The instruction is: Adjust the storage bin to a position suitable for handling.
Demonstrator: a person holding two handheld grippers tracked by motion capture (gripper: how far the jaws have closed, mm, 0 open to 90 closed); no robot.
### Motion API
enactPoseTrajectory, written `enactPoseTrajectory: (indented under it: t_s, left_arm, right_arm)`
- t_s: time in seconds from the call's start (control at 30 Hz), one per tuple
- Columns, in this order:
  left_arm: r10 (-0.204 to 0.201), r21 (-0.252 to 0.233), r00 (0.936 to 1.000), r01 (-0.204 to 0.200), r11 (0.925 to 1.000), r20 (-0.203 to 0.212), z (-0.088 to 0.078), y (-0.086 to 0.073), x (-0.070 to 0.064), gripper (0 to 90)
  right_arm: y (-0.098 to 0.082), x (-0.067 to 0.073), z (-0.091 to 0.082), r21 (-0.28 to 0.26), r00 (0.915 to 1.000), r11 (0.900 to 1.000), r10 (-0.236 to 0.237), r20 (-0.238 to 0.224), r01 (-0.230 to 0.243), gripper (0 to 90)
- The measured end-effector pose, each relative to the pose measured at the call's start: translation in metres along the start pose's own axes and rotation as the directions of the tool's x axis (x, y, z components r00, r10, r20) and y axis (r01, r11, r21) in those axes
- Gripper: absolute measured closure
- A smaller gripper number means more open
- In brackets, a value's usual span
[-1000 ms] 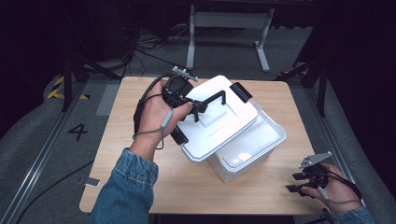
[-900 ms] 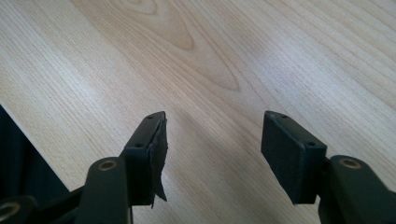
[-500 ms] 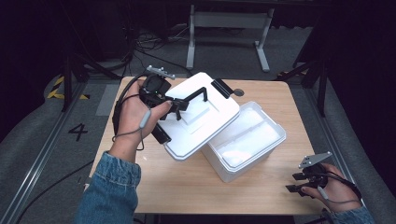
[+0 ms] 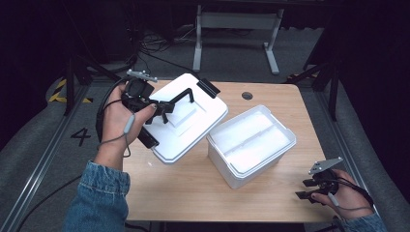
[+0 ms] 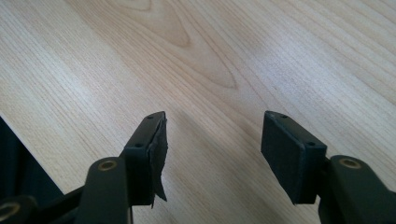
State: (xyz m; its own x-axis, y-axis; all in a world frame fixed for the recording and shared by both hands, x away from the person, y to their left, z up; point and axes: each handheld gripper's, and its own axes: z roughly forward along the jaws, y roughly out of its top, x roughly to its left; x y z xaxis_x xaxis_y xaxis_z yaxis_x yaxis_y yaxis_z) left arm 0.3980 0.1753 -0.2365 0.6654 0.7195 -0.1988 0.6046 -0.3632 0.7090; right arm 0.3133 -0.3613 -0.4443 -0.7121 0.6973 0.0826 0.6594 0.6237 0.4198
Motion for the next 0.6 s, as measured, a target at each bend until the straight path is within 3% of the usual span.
enactPoseTrajectory:
  t_s: [0.17,0.6]
  left_arm:
    - [-0.012,0.01,0.9997,0.012,0.9999,-0.023,0.002,-0.01,0.011,84.5]
    - [-0.094,0.024,0.9937,0.095,0.9952,-0.061,0.02,-0.047,0.048,84.5]
  right_arm:
    - [0.0,0.0,0.0,0.001,1.0,1.0,0.001,0.001,-0.001,41.8]
    - [0.001,-0.001,0.004,0.008,1.0,1.0,0.004,0.002,-0.004,41.8]
